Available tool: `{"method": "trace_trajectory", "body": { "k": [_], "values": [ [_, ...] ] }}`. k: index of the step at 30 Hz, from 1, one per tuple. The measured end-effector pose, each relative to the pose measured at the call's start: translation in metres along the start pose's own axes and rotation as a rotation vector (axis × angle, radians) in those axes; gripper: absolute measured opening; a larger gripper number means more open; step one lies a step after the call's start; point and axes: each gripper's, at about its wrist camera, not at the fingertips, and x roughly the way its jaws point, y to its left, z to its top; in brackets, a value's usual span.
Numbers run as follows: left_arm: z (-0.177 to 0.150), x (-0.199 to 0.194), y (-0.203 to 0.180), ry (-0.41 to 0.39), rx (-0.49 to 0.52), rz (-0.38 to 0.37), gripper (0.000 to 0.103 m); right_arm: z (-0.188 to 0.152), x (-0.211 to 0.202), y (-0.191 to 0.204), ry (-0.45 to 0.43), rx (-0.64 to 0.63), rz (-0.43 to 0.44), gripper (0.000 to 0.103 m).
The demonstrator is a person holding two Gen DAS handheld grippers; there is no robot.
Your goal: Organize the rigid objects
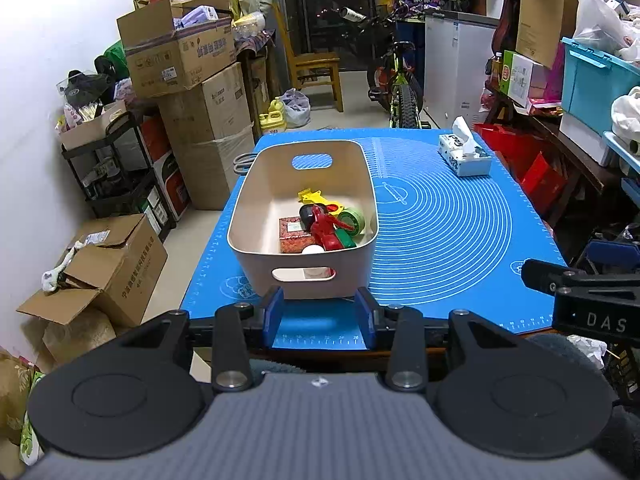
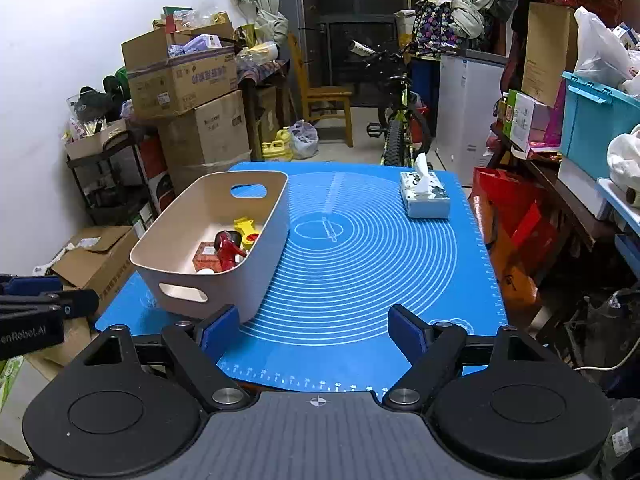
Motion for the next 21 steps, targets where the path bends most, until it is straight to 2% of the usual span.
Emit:
{"method": "trace_trajectory", "body": {
  "k": [21],
  "values": [
    [-0.007,-0.016,-0.014,-0.022,0.032,-0.014,0.043,-0.012,-0.023,-0.011,-0.02,0.002,-0.028,0.085]
  ]
}}
